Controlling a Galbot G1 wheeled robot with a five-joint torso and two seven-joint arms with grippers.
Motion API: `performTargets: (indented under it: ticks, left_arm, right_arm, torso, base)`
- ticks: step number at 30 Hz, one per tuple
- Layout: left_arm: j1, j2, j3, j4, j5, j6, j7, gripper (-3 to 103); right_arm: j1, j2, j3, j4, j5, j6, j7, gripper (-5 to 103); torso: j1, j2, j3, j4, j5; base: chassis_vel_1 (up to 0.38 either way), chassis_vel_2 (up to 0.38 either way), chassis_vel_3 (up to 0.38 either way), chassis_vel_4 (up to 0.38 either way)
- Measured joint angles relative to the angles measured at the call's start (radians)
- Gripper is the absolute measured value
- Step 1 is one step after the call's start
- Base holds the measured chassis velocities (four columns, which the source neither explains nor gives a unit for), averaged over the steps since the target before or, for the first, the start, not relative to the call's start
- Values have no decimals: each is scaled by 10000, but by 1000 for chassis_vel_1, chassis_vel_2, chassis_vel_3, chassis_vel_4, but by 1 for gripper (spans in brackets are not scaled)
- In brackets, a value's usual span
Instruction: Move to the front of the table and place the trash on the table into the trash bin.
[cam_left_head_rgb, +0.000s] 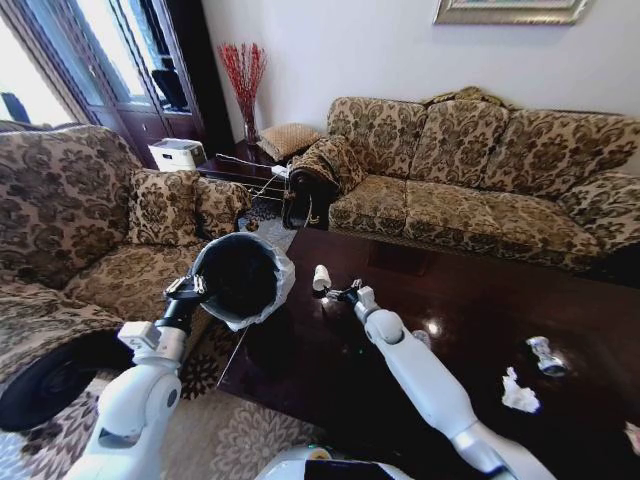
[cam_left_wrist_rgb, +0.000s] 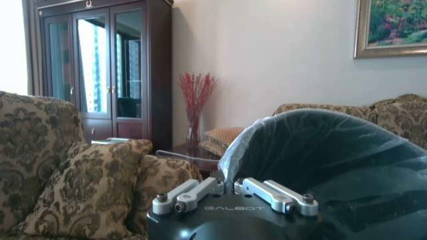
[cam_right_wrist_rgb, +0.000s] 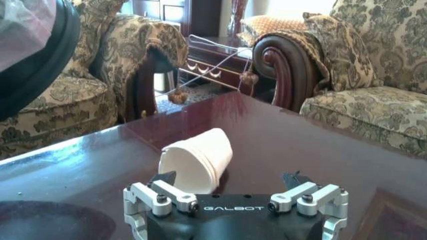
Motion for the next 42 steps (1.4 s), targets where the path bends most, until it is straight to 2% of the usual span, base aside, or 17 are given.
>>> performTargets:
  ticks: [14,34,41,42]
  left_arm:
    - [1,122,-121,155,-69,-50,67,3]
    - [29,83,-113,209,-129,-125,92,3]
    - [131,131,-260,52,-231,-125,122,3]
    - [156,144,-363,9,-313,-124,166,3]
  right_arm:
    - [882,1063,-213,-1566,-874,339,66,100]
    - [1767,1635,-293,-3318,-1186,725,-37,100]
    - [2070,1893,-188,-4029,-1290,1051,-347,102]
    - [2139,2004,-99,-4226,-1321,1167,-427,98]
  torso:
    - [0,0,0,3,-2]
    - [1,0,1,1,-1]
    - [0,0,0,1,-2]
    - [0,0,0,1,-2]
  base:
    - [0,0,0,0]
    - [0,0,0,0]
    - [0,0,0,0]
    - [0,0,0,0]
